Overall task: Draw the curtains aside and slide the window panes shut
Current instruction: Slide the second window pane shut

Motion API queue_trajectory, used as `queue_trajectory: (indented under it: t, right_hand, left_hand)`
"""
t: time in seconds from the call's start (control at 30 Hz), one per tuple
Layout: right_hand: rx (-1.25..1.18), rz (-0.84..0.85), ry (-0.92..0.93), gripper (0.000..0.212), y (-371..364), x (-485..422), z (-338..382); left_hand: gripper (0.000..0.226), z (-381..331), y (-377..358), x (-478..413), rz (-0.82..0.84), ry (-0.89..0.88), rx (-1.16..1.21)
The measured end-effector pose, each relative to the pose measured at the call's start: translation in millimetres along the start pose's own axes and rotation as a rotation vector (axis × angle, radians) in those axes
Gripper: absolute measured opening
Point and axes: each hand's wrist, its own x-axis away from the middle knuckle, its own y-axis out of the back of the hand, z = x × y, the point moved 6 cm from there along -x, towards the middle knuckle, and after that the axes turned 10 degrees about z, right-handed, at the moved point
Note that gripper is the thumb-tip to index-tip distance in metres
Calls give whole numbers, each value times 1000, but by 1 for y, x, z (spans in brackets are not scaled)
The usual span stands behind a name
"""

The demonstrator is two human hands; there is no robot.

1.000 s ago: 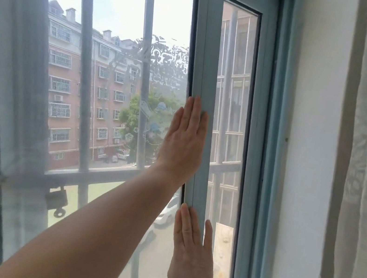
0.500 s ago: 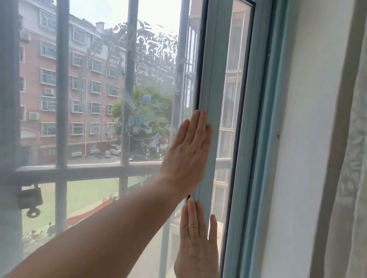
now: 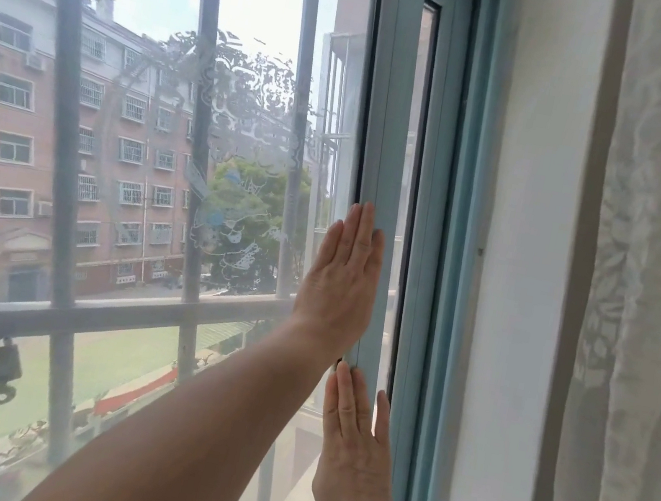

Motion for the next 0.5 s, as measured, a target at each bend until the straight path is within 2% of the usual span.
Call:
queue_trajectory:
  t: [0.13, 0.5]
  right_hand:
    - [-21, -6, 10, 79, -4, -1, -4]
    - [24, 44, -4, 79, -2, -1, -4]
  left_hand:
    - [91, -4, -2, -3, 17, -2, -13]
    - [74, -2, -3, -4, -5, 9, -35]
